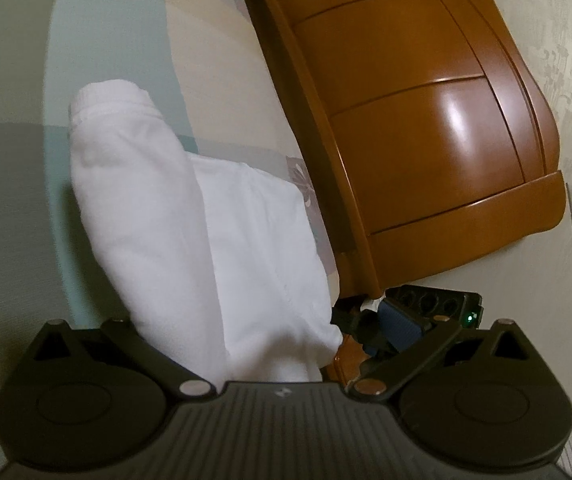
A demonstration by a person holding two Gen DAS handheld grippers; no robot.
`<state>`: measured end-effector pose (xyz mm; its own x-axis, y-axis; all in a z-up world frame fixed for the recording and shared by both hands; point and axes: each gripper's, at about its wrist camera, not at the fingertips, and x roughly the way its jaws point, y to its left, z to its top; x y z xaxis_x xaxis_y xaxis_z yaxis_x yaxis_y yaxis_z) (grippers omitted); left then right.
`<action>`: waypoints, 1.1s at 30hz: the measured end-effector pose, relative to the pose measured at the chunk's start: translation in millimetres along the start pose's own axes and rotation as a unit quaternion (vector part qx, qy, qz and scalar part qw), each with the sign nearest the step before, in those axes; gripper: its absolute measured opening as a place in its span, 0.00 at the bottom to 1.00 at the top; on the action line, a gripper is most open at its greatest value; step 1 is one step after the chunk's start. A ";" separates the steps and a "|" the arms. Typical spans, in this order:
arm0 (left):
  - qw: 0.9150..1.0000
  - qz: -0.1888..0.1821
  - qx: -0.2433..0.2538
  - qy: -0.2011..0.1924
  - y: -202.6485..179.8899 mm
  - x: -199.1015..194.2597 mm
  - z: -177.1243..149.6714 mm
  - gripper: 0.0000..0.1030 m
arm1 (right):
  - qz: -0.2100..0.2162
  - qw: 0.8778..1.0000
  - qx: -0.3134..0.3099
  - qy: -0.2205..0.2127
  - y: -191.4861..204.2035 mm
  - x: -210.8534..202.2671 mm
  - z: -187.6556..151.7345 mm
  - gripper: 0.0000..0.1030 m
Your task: Fold clothes
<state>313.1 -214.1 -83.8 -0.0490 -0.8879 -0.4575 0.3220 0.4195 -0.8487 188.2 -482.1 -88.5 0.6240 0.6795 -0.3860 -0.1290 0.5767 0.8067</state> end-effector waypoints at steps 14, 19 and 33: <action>1.000 -0.026 0.001 0.008 -10.9 77.7 46.4 0.97 | -0.060 0.998 -0.004 -0.021 -42.8 -36.3 83.2 1.00; 0.999 -0.034 -0.001 0.016 -7.1 106.9 53.9 0.98 | -0.093 0.995 0.000 -0.027 -62.4 -45.1 99.0 1.00; 1.000 -0.012 0.000 -0.009 48.2 61.0 43.0 0.98 | -0.329 0.925 -0.151 -0.116 -29.5 -82.2 59.3 1.00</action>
<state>366.3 -256.2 -141.3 -0.0398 -0.9013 -0.4314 0.3209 0.3973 -0.8598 186.4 -581.9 -54.0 0.7882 0.0396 -0.6141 0.1509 0.9550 0.2553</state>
